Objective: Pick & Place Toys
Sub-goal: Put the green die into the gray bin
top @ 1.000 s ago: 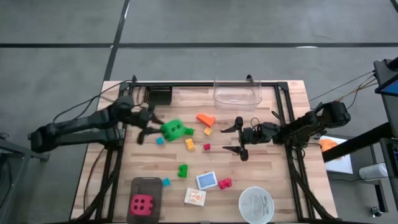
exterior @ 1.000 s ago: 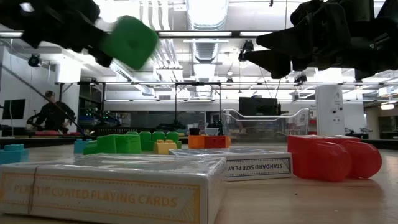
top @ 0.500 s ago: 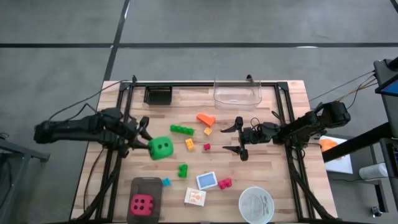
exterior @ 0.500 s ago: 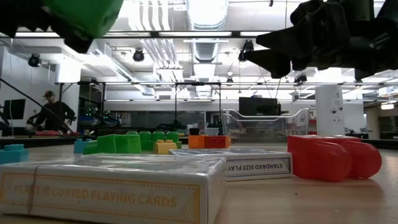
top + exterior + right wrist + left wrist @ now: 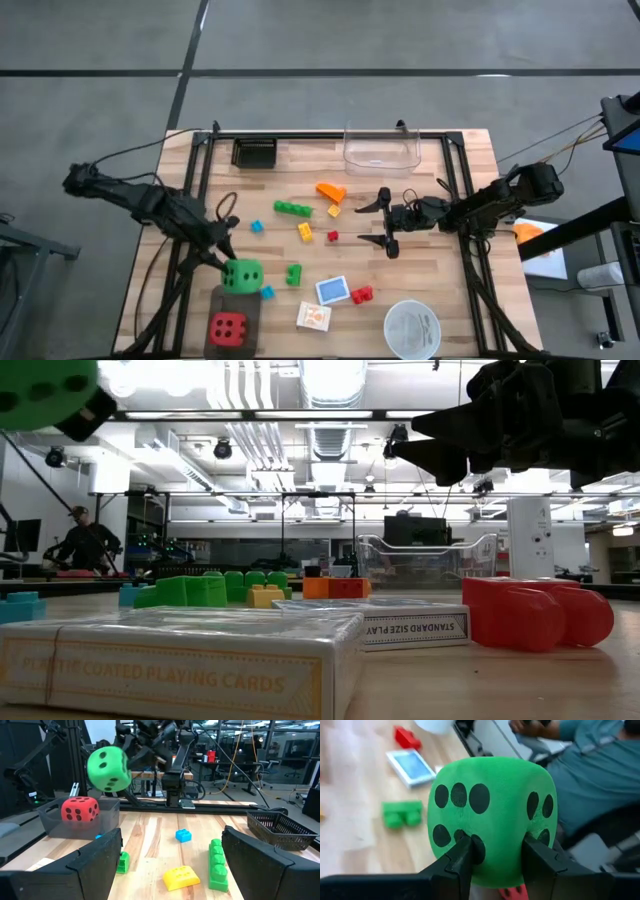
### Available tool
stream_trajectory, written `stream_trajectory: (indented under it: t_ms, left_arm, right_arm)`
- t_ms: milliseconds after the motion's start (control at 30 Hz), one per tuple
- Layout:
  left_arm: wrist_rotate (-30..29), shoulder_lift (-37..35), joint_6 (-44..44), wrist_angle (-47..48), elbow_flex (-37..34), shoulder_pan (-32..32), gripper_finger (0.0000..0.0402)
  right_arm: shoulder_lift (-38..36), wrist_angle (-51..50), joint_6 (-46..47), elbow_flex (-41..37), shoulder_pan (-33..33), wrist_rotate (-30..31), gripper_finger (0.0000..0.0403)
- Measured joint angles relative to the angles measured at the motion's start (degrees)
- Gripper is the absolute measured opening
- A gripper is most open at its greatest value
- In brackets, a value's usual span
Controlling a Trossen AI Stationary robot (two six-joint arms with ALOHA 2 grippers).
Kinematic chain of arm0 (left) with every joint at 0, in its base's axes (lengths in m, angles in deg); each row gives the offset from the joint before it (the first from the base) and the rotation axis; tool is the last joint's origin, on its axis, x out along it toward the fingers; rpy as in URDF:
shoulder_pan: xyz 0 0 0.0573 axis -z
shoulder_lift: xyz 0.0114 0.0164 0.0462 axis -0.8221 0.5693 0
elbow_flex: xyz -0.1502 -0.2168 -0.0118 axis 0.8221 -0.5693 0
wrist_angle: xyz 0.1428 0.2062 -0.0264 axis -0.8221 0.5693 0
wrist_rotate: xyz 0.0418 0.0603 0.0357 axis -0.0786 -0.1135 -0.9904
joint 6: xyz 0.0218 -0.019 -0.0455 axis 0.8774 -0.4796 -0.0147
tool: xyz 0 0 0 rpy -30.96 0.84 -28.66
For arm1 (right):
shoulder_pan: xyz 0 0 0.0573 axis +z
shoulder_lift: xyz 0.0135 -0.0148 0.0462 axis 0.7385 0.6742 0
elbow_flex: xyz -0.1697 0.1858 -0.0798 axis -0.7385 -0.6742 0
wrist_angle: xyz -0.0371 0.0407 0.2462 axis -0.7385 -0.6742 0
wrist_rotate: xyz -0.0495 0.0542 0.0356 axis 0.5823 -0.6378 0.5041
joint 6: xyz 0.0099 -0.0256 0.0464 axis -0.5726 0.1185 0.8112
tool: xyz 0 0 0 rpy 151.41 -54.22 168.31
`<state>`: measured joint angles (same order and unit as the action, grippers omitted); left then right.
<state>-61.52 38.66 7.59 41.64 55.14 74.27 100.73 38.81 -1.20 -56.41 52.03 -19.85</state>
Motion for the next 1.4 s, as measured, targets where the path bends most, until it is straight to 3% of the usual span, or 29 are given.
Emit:
stream_trajectory:
  t_ms: [300, 600, 1067, 1400]
  left_arm:
    - [-3.6, 8.5, -5.6, -0.5, -0.1, 8.3, 0.0127]
    - [-5.0, 14.1, -5.6, -3.2, 0.0, 9.5, 0.0127]
    - [-5.4, 14.6, -5.9, -2.9, -0.1, 9.6, 0.0127]
    - [-10.9, 14.8, -6.2, -1.0, -0.5, 11.5, 0.0126]
  right_arm:
    - [0.0, 0.0, 0.4, 0.0, 0.0, 0.0, 0.0334]
    - [0.0, 0.0, 0.6, 0.0, 0.0, 0.0, 0.0334]
    - [0.0, 0.0, 0.7, 0.0, 0.0, 0.0, 0.0334]
    - [0.0, -0.2, 0.9, 0.0, 0.0, 0.0, 0.0334]
